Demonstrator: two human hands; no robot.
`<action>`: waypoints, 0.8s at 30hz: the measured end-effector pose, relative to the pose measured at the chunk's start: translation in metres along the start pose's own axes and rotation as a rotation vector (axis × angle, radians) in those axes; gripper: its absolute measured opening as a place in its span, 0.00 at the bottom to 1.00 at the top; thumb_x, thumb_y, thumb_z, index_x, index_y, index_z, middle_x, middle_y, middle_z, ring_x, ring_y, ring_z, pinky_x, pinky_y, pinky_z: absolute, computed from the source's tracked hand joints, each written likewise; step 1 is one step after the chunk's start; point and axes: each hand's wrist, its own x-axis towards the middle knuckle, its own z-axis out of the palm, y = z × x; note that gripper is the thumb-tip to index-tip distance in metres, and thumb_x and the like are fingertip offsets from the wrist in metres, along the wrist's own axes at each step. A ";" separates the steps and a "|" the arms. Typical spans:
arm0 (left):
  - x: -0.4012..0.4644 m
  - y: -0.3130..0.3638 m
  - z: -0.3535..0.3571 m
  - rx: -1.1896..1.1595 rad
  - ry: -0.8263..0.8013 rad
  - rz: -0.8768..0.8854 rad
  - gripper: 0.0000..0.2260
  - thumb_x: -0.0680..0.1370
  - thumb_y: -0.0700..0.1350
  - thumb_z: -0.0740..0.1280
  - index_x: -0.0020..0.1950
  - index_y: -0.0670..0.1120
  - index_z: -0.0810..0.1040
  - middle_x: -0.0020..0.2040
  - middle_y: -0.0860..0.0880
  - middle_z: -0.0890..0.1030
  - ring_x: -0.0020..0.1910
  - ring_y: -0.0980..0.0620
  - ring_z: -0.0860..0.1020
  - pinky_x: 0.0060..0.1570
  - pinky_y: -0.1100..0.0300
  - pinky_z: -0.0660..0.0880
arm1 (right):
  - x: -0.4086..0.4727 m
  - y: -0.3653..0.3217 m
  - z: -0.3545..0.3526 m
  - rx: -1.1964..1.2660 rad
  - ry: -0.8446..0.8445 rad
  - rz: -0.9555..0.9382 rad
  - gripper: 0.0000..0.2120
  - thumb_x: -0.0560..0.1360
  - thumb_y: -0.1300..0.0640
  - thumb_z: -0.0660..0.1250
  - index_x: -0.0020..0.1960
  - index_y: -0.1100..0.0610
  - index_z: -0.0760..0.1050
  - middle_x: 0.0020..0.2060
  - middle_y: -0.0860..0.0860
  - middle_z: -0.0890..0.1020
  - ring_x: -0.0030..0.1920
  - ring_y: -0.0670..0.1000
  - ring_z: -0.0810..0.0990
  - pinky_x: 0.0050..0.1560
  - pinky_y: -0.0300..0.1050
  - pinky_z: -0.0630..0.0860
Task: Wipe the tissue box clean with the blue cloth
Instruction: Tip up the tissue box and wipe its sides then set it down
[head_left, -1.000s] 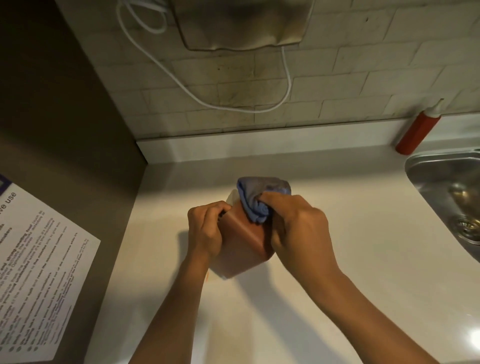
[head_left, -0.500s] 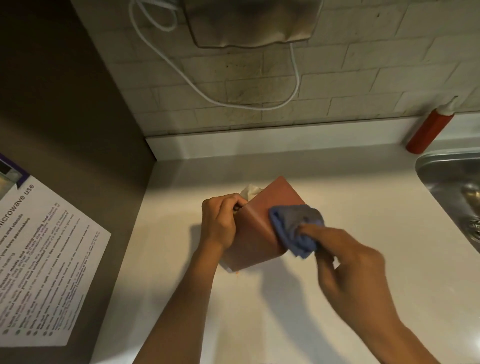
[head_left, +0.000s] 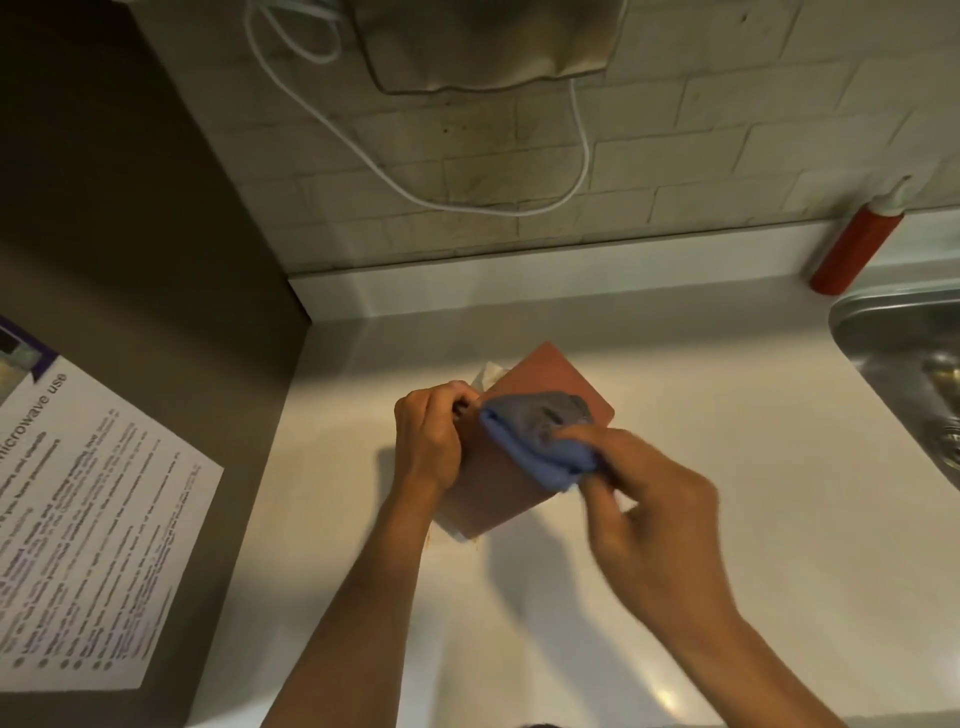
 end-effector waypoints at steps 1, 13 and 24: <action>0.000 0.001 -0.001 0.010 -0.018 0.030 0.17 0.76 0.48 0.54 0.30 0.59 0.74 0.26 0.58 0.71 0.29 0.60 0.67 0.32 0.60 0.63 | 0.002 0.008 -0.007 0.105 0.051 0.136 0.15 0.72 0.64 0.66 0.52 0.47 0.81 0.45 0.43 0.85 0.43 0.45 0.82 0.43 0.35 0.77; 0.012 0.049 -0.032 0.161 -0.595 -0.226 0.30 0.69 0.77 0.62 0.50 0.51 0.75 0.37 0.56 0.76 0.35 0.59 0.73 0.40 0.57 0.68 | -0.001 0.052 -0.002 0.984 0.273 0.851 0.15 0.77 0.67 0.61 0.59 0.56 0.80 0.54 0.56 0.83 0.53 0.55 0.81 0.50 0.43 0.80; 0.005 0.050 -0.057 0.017 -0.728 -0.250 0.31 0.70 0.52 0.80 0.69 0.58 0.70 0.56 0.43 0.79 0.58 0.51 0.80 0.59 0.58 0.77 | -0.005 0.045 -0.006 1.090 0.243 0.851 0.15 0.78 0.66 0.61 0.62 0.58 0.78 0.57 0.57 0.82 0.57 0.55 0.81 0.49 0.41 0.80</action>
